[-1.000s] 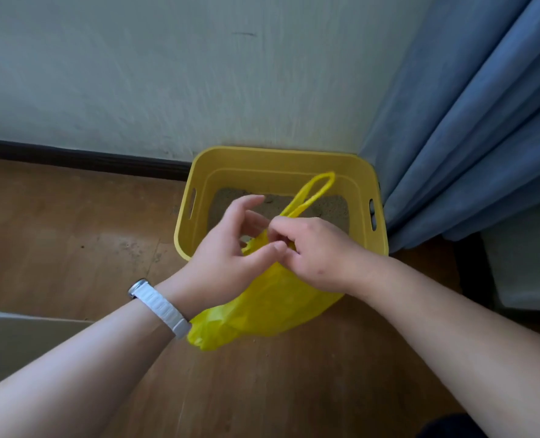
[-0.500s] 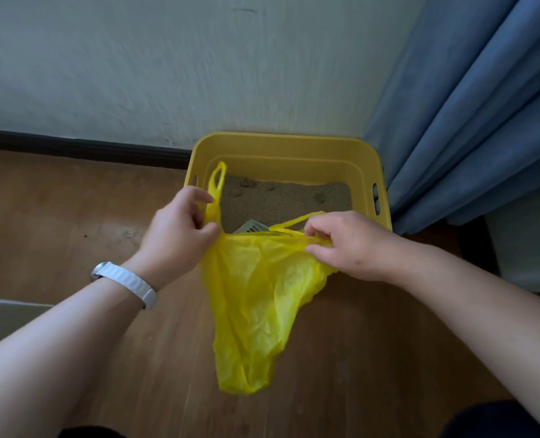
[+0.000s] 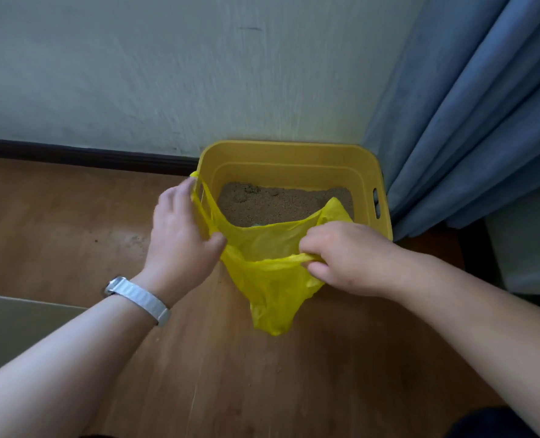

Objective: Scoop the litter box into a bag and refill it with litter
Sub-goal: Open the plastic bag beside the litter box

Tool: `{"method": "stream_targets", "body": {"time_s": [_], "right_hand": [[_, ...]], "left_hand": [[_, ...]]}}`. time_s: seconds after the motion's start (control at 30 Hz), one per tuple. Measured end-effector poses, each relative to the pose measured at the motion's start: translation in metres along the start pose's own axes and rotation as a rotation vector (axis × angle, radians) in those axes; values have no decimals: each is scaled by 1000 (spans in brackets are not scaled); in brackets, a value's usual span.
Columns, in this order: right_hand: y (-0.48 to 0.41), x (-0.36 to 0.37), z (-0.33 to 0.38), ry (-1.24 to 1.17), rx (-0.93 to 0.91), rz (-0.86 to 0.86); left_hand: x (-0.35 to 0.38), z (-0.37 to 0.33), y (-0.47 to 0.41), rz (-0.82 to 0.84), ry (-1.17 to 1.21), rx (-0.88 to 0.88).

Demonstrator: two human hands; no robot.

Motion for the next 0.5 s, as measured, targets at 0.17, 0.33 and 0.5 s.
{"method": "stream_targets", "body": {"time_s": [0.17,0.33,0.5], "right_hand": [[-1,-5,11,-64,-82,-79],[3,-4,12,-48,-104,-100],[5,-9,-3,-30,4,-196]], "left_hand": [[37,-35,26,281,-94,562],[61,-32,32,629,-79,452],[73,-22,44,903,-142,277]]}}
Point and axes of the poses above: each hand's wrist, its own y-axis away from the middle knuckle, its own x-axis out of the palm, z = x × y, the point moved 5 cm from there along -y, towards the middle knuckle, and after that the axes turned 1 degree about z, right-handed, at the moved point
